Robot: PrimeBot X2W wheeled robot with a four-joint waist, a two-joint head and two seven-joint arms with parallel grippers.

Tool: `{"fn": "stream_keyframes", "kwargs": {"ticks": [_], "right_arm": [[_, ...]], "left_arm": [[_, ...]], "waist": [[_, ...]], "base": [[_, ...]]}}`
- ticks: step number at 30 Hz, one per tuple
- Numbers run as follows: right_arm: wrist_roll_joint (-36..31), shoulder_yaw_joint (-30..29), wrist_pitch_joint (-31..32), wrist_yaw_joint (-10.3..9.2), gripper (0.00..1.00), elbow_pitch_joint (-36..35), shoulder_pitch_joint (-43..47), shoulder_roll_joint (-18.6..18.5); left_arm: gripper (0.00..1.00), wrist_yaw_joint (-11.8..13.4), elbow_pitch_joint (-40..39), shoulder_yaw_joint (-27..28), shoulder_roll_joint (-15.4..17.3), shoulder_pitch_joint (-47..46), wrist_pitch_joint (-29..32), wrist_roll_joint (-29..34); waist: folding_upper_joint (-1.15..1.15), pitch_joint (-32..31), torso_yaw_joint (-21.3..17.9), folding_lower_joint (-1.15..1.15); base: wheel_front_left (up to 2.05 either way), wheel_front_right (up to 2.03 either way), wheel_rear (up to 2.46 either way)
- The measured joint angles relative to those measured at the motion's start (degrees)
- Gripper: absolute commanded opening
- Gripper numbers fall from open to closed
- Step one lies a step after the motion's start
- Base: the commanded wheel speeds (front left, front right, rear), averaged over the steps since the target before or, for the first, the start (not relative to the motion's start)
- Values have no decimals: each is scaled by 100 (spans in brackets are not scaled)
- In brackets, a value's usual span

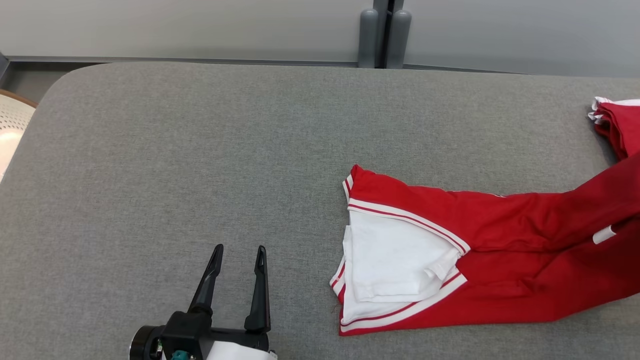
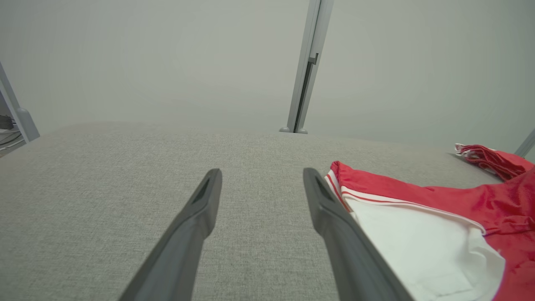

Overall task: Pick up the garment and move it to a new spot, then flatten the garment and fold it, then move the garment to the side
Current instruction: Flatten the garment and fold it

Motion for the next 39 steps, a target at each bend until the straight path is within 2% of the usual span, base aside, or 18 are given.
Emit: {"fn": "stream_keyframes", "kwargs": {"ticks": [6, 13, 23, 37, 38, 39], "right_arm": [[-258, 479, 222, -1, 0, -476, -4, 571], [-321, 1272, 301, 0, 0, -465, -35, 1016], [-310, 1896, 165, -1, 0, 99, -238, 1204], [-256, 2381, 166, -1, 0, 536, -325, 1206], [-256, 2398, 165, -1, 13, 559, -355, 1211], [-256, 2417, 164, -1, 34, 584, -384, 1215]], "left_arm": [[100, -30, 29, -20, 0, 7, -1, -7], [100, -31, 68, -100, 0, 59, -1, -43], [100, -40, 133, -214, 0, 56, -1, -82], [100, -81, 218, -425, 1, -123, -1, -119], [100, -80, 216, -436, 0, -138, -1, -121], [100, -78, 216, -444, 0, -144, -1, -137]], "waist": [[0, -90, 176, 0], [0, -167, 439, 0], [0, -160, 804, 0], [0, -12, 1252, 0], [0, 3, 1265, 0], [0, 18, 1273, 0]], "base": [[0, 0, 0], [0, 0, 0], [0, 0, 0], [0, 0, 0], [0, 0, 0], [0, 0, 0]]}}
